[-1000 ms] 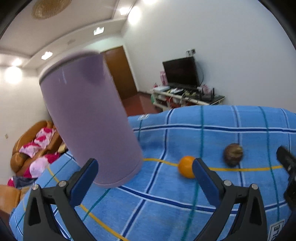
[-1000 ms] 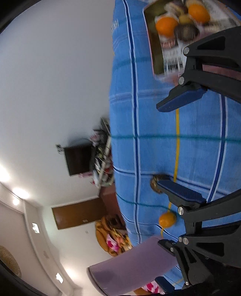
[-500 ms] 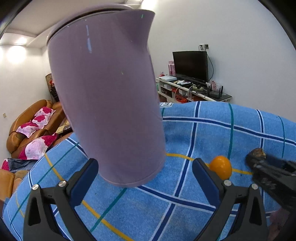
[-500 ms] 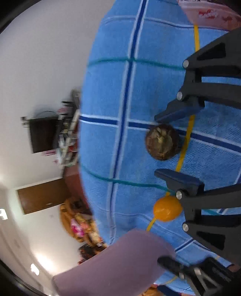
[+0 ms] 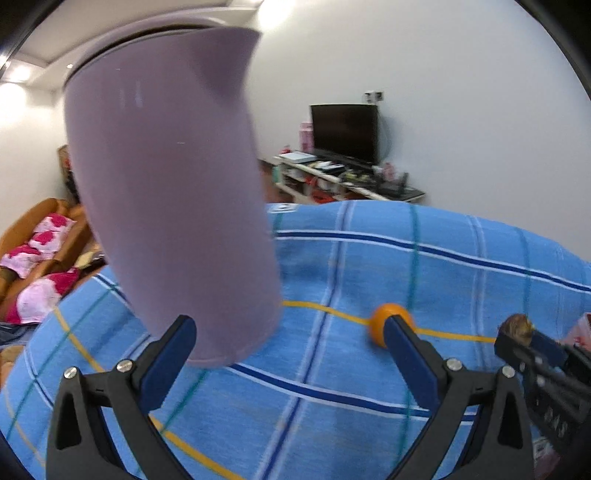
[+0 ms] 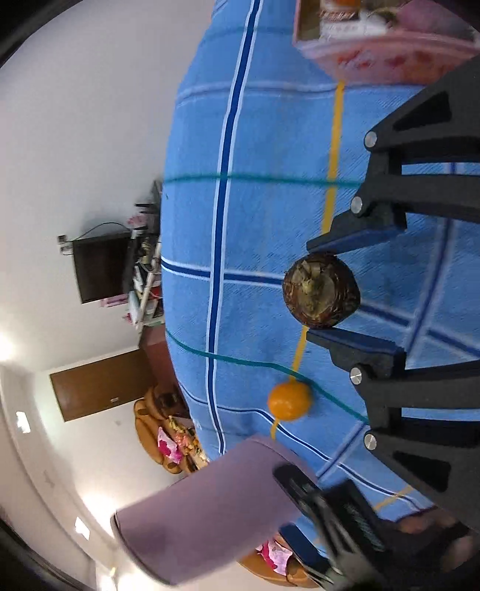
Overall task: Organize fruits
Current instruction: 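Grasp the brown mangosteen with the right tool while the left tool grasps the small orange, then lift and hold the mangosteen and small orange above the table with both tools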
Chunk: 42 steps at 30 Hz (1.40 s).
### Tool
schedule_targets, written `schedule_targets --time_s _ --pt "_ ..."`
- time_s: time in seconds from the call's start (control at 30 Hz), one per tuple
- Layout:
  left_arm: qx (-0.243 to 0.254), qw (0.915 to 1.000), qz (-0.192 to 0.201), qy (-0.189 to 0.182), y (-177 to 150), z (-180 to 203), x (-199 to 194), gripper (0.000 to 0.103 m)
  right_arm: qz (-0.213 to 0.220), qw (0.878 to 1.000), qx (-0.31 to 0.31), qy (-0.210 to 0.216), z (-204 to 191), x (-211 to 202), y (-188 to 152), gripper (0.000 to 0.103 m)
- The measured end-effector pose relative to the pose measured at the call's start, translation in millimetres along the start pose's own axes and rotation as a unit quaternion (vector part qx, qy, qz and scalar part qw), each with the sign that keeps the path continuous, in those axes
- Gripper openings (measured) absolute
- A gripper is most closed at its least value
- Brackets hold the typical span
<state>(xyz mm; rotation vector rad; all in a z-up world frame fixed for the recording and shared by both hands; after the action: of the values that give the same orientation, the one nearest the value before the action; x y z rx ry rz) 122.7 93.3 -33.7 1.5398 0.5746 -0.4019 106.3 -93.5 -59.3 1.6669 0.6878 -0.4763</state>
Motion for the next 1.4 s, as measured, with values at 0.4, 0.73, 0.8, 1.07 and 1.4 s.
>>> schedule_targets --time_s 0.4,0.73,0.8,1.07,1.4 --pt "-0.007 0.9903 -0.123 -0.065 13.5 66.1 50.6 0.051 0.027 0.999 0.035 0.011 19.4 -19.4 -4.6 0.043" --pt "-0.006 0.9909 -0.123 -0.053 -4.3 72.0 64.4 0.039 0.022 1.0 0.016 0.009 9.9 -13.9 -3.2 0.042" --pt "-0.014 0.994 -0.094 -0.053 -2.4 66.8 52.2 0.039 0.034 0.999 0.007 0.001 7.5 -18.9 -3.1 0.043" --pt "0.02 0.9991 0.034 -0.015 -10.3 58.6 -20.5 0.039 0.105 0.993 -0.035 -0.031 -8.7 -47.7 -4.4 0.043" --pt "0.014 0.9983 0.051 -0.024 -19.5 51.4 -48.3 0.039 0.123 0.991 -0.03 -0.052 -7.0 -76.9 -20.3 0.043"
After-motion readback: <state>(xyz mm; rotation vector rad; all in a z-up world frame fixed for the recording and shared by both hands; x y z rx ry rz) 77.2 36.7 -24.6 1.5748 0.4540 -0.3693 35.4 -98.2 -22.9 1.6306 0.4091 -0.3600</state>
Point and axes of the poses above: each gripper's, at about its wrist camera, not at the fingertips, and x roughly the way its jaws point, z to its right, y to its top, the point moved 4 cm from there along x, roughly the way its jaws point, and after that the axes turned 1 degree about z, right-handed, at the moved point
